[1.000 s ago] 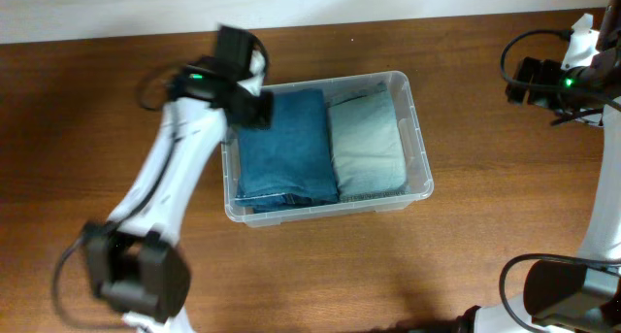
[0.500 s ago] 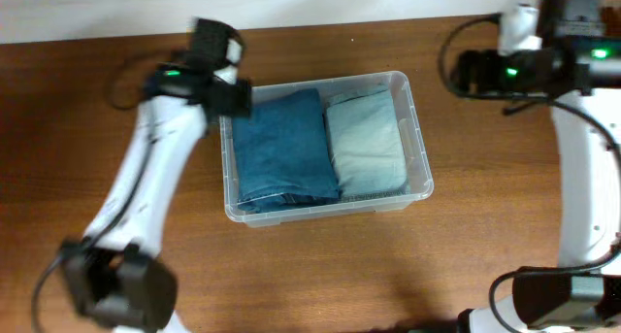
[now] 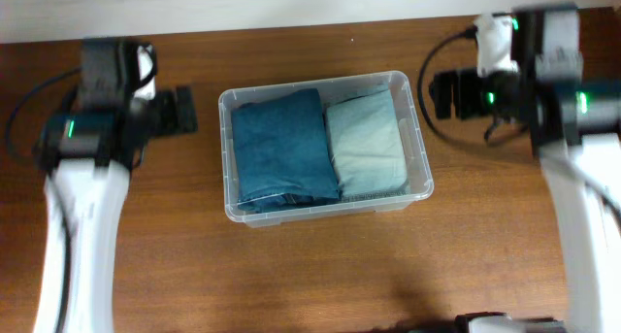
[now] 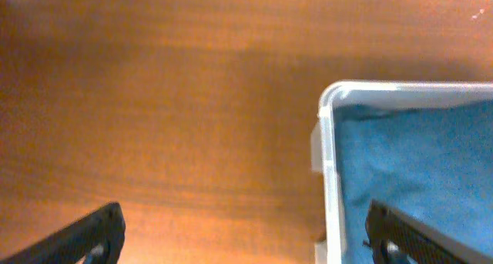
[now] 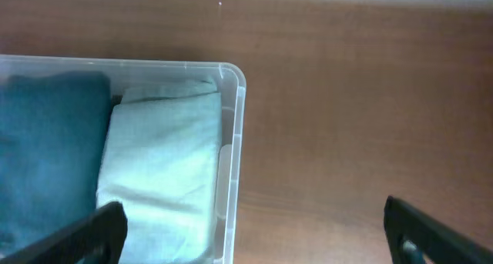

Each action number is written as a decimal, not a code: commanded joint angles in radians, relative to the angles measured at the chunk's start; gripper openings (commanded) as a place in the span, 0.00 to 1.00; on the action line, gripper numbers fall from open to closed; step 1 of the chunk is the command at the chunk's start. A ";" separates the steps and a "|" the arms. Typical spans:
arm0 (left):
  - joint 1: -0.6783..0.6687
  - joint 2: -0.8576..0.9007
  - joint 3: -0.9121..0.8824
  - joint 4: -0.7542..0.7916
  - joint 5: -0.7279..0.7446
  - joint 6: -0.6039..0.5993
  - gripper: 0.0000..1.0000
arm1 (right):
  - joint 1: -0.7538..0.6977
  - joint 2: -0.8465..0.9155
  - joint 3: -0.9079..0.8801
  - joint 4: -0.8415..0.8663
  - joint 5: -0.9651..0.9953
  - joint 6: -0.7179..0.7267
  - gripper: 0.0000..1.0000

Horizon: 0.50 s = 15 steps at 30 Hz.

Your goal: Pack container

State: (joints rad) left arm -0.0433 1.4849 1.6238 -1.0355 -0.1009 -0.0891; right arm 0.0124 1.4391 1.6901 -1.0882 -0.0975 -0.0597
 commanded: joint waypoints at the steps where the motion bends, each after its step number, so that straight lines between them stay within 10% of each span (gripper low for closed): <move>1: 0.000 -0.367 -0.288 0.095 0.020 0.018 0.99 | 0.040 -0.316 -0.344 0.125 0.074 0.053 0.98; 9: 0.000 -0.932 -0.737 0.266 0.000 -0.018 0.99 | 0.060 -0.893 -0.882 0.265 0.111 0.079 0.98; 15: 0.000 -1.110 -0.767 0.040 -0.001 -0.018 0.99 | 0.060 -1.069 -1.038 0.152 0.110 0.079 0.98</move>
State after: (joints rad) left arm -0.0437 0.4282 0.8654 -0.9230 -0.0940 -0.0978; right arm 0.0628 0.4084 0.7013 -0.9001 -0.0032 0.0040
